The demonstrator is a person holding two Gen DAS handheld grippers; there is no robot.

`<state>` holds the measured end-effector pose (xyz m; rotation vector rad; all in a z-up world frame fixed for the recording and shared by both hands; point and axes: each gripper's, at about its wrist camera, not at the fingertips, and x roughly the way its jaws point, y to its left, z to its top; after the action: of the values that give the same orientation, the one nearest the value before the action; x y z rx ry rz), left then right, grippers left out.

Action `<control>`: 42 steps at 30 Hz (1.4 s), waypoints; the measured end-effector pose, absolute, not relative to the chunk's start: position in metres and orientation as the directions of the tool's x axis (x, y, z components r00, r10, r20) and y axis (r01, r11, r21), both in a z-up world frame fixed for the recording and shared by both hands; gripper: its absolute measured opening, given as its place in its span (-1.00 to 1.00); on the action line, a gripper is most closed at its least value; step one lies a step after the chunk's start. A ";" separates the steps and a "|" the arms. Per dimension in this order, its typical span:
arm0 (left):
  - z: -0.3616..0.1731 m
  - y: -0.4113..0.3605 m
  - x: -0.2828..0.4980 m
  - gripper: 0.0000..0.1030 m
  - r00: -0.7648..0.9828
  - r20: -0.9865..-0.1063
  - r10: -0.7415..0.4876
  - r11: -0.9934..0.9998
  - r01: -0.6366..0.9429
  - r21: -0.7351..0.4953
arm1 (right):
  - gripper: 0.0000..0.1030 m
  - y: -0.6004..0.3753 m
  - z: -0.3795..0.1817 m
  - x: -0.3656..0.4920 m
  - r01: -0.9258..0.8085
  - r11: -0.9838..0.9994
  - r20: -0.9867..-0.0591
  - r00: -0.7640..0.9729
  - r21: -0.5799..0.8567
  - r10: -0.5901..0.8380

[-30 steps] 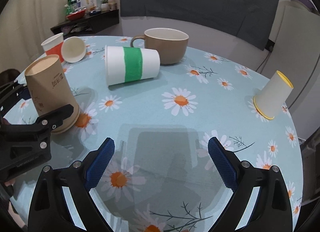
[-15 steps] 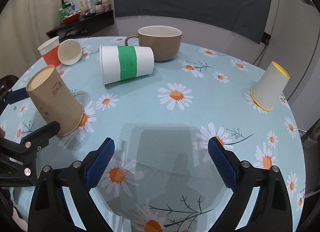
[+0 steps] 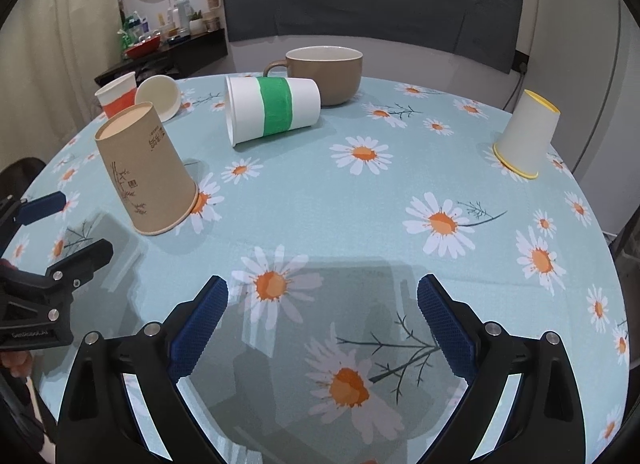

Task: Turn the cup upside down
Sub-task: 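Withdraw the left gripper from the upside-down tan cup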

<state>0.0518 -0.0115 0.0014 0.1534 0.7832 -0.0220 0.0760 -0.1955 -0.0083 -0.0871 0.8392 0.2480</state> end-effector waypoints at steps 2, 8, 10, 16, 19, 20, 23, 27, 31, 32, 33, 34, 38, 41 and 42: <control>-0.002 -0.009 0.047 0.86 0.707 -0.706 0.038 0.990 0.068 0.122 | 0.80 -0.198 -0.012 0.070 -0.254 0.966 -0.744 0.637 0.043 0.201; -0.010 -0.005 0.036 0.86 0.721 -0.692 0.040 0.992 0.055 0.114 | 0.81 -0.204 -0.013 0.049 -0.255 0.959 -0.692 0.671 0.124 0.268; -0.012 -0.004 0.033 0.86 0.724 -0.690 0.029 0.993 0.058 0.103 | 0.82 -0.204 -0.011 0.042 -0.248 0.961 -0.671 0.693 0.122 0.264; -0.010 0.000 0.027 0.87 0.752 -0.660 0.015 0.995 0.056 0.086 | 0.83 -0.198 -0.005 0.027 -0.219 0.974 -0.619 0.757 0.063 0.210; -0.010 -0.001 0.025 0.87 0.760 -0.650 0.009 0.994 0.066 0.091 | 0.83 -0.194 -0.005 0.024 -0.230 0.973 -0.606 0.769 0.034 0.203; -0.010 -0.003 0.024 0.86 0.765 -0.644 0.011 0.992 0.070 0.100 | 0.83 -0.193 -0.005 0.023 -0.232 0.972 -0.604 0.772 0.025 0.199; -0.009 -0.006 0.022 0.86 0.775 -0.631 0.021 0.990 0.071 0.120 | 0.83 -0.191 -0.004 0.021 -0.237 0.972 -0.595 0.780 0.008 0.195; -0.008 -0.007 0.020 0.86 0.782 -0.623 0.025 0.989 0.071 0.129 | 0.83 -0.191 -0.005 0.020 -0.239 0.971 -0.597 0.779 0.004 0.194; -0.009 -0.007 0.020 0.86 0.775 -0.631 0.023 0.989 0.076 0.130 | 0.83 -0.191 -0.005 0.020 -0.239 0.971 -0.600 0.776 0.010 0.197; -0.010 -0.007 0.021 0.86 0.770 -0.638 0.018 0.989 0.079 0.123 | 0.83 -0.191 -0.005 0.020 -0.240 0.971 -0.599 0.776 0.009 0.197; -0.010 -0.005 0.021 0.86 0.767 -0.642 0.014 0.991 0.077 0.113 | 0.83 -0.191 -0.005 0.020 -0.241 0.971 -0.599 0.776 0.008 0.197; -0.010 -0.003 0.021 0.86 0.765 -0.643 0.011 0.992 0.071 0.102 | 0.83 -0.190 -0.005 0.020 -0.243 0.970 -0.599 0.775 0.008 0.199; -0.010 0.001 0.022 0.86 0.762 -0.648 -0.004 0.994 0.071 0.077 | 0.83 -0.190 -0.006 0.019 -0.247 0.969 -0.601 0.774 0.005 0.200; -0.010 0.001 0.022 0.86 0.763 -0.647 -0.007 0.995 0.073 0.075 | 0.83 -0.190 -0.006 0.020 -0.250 0.968 -0.603 0.772 0.004 0.202; -0.010 0.001 0.022 0.86 0.764 -0.646 -0.005 0.994 0.071 0.077 | 0.83 -0.190 -0.006 0.020 -0.250 0.968 -0.604 0.771 0.004 0.202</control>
<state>0.0216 0.0010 -0.0102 0.0989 0.7010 -0.0414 0.0196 -0.1895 -0.0063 -0.0775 0.6452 0.2449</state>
